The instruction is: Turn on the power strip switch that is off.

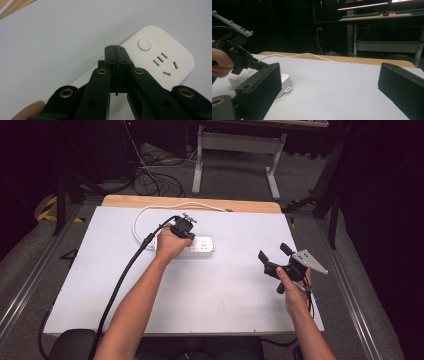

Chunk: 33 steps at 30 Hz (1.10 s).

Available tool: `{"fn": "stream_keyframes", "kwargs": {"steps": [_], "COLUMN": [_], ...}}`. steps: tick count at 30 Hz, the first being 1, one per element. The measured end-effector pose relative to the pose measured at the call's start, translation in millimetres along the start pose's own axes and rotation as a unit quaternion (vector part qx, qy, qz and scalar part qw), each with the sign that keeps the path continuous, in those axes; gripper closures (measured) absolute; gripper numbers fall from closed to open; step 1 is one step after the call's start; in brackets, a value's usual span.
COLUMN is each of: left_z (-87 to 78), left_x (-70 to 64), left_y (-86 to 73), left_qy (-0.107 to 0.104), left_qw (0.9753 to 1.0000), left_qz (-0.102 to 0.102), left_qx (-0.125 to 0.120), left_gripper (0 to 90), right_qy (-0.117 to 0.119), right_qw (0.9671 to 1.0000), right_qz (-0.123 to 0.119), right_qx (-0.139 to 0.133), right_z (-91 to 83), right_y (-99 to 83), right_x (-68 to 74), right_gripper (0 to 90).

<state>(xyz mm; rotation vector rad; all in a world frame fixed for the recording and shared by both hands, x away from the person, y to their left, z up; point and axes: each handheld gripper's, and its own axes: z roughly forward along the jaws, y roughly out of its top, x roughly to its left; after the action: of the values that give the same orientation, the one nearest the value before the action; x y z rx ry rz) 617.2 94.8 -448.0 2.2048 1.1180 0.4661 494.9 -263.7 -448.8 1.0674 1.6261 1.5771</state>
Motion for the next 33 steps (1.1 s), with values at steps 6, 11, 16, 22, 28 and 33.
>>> {"fn": "stream_keyframes", "kwargs": {"steps": [6, 11, 16, 22, 28, 33], "left_z": [0.9, 1.2, 0.6, 0.5, 0.7, 0.8], "left_x": [-0.3, -0.4, 2.5, 3.8, 2.9, 1.1], "left_y": [-2.2, -5.2, -7.0, -9.7, -9.4, -9.6], "left_qy": [0.001, 0.002, 0.003, -0.004, -0.002, 0.005], "left_qw": [1.0, 0.9999, 0.9998, 0.9995, 0.9996, 0.9996], "left_qz": [-0.006, -0.009, -0.015, -0.021, -0.02, -0.015], "left_qx": [-0.004, -0.012, -0.014, -0.022, -0.022, -0.022], "left_gripper": [90.0, 90.0, 90.0, 90.0, 90.0, 90.0], "right_qy": [-0.001, -0.004, -0.004, -0.008, -0.005, -0.008], "right_qw": [1.0, 1.0, 1.0, 1.0, 1.0, 1.0], "right_qz": [-0.001, -0.001, -0.002, -0.001, -0.002, 0.002], "right_qx": [-0.002, -0.002, -0.003, -0.004, -0.002, -0.005], "right_z": [-0.5, -0.8, -1.4, -2.5, -1.6, -2.9], "right_y": [0.2, 0.2, 0.5, 1.0, 0.6, 1.8], "right_x": [1.0, 0.6, 0.7, -0.1, 1.0, 0.4], "right_gripper": [5.4, 5.4, 5.4, 5.4, 5.4, 5.4]}}
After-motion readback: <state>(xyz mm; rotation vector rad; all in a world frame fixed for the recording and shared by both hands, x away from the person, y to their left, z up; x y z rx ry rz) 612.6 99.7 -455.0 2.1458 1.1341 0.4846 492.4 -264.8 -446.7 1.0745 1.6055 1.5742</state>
